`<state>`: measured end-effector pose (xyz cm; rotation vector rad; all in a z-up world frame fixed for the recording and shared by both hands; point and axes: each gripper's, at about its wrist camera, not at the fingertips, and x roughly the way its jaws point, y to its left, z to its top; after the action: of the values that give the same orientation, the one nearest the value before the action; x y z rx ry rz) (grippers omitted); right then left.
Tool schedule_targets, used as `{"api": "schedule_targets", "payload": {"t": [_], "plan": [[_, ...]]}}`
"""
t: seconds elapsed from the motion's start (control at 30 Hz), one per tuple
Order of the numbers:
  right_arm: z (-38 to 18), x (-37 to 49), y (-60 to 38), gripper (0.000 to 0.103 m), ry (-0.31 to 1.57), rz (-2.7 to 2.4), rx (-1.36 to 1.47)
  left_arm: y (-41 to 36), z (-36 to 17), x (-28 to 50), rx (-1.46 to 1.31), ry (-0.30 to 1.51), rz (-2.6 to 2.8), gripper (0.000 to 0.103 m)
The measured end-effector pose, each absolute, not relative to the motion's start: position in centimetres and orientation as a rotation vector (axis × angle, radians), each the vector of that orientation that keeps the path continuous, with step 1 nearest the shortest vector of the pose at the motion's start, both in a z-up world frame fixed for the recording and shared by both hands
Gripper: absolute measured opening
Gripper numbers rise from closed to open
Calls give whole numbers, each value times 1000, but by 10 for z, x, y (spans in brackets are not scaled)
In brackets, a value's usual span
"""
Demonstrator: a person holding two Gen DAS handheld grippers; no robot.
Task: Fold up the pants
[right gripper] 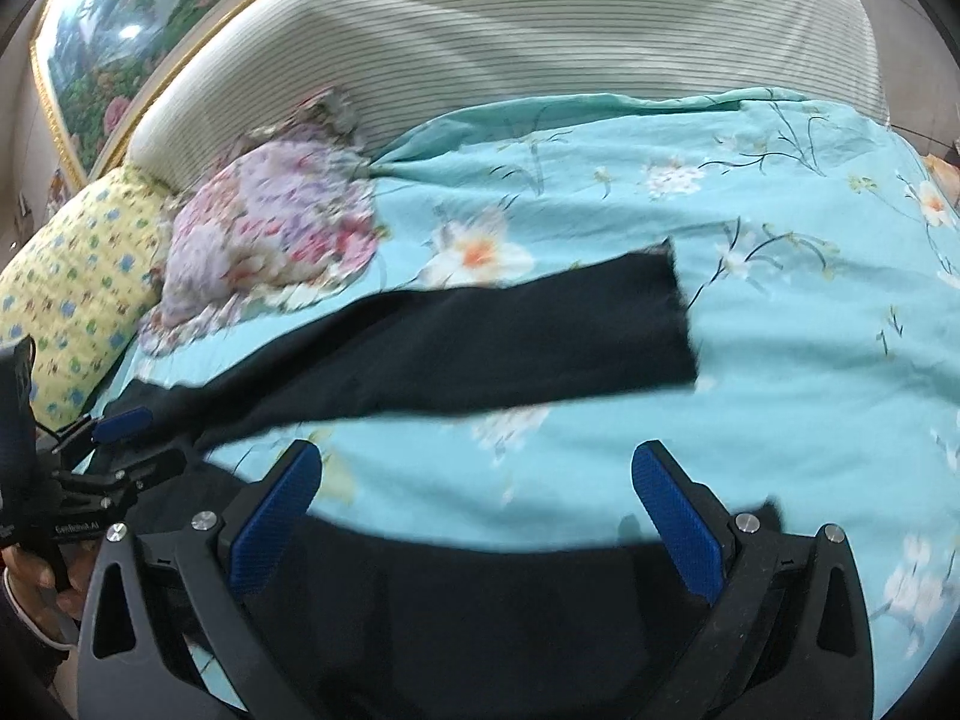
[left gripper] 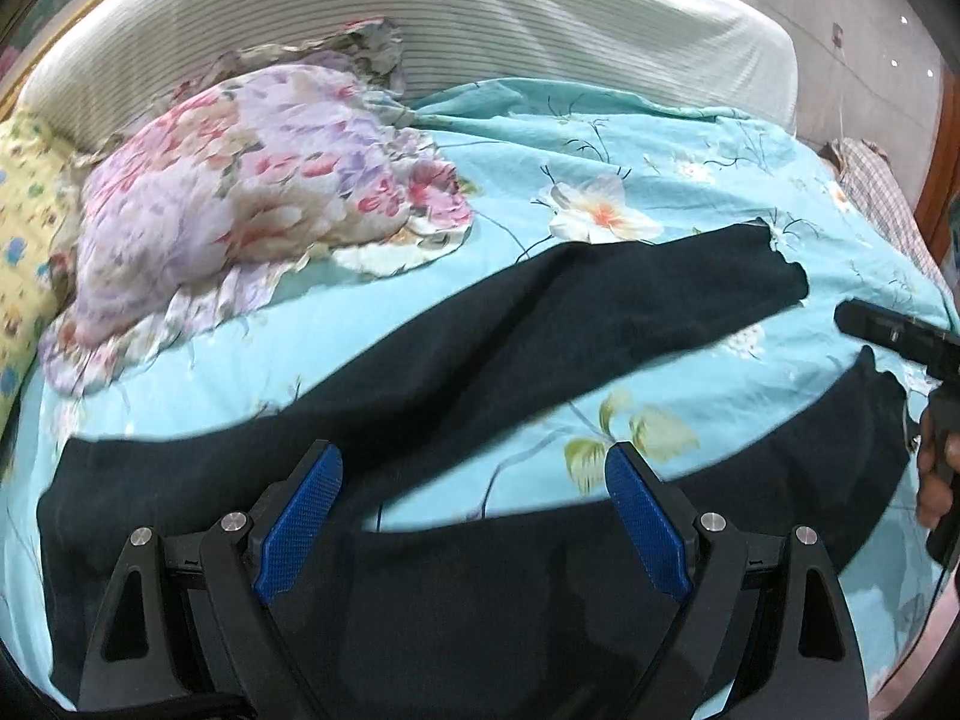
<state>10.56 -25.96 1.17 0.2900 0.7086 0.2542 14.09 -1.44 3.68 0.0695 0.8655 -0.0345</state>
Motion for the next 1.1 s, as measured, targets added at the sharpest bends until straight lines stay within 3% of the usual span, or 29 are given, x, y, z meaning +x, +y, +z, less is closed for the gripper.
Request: {"api": "schedule_targets", "payload": {"t": [0.4,0.83,0.9,0.93,1.0,1.07,1.1], "plan": [[14,182,-311,100,776,188,304,-26,27,229,176,935,-96,90],[-10,245,-327,87,881,177,291,-39,-15,298,313,1034,-102,89],[-12,252,-326,83,886,177,285,-37,-19,303,295,1053,-121,77],[-12,255,-326,76,887,179,284,-34,-20,305,266,1063,-143,73],[-12,259,-325,58,891,189,281,-30,-19,306,209,1081,-189,44],[-12,261,-324,35,893,185,269,-29,-17,305,200,1082,-198,26],[-10,261,-324,30,889,177,262,-29,-14,303,208,1076,-200,19]]}}
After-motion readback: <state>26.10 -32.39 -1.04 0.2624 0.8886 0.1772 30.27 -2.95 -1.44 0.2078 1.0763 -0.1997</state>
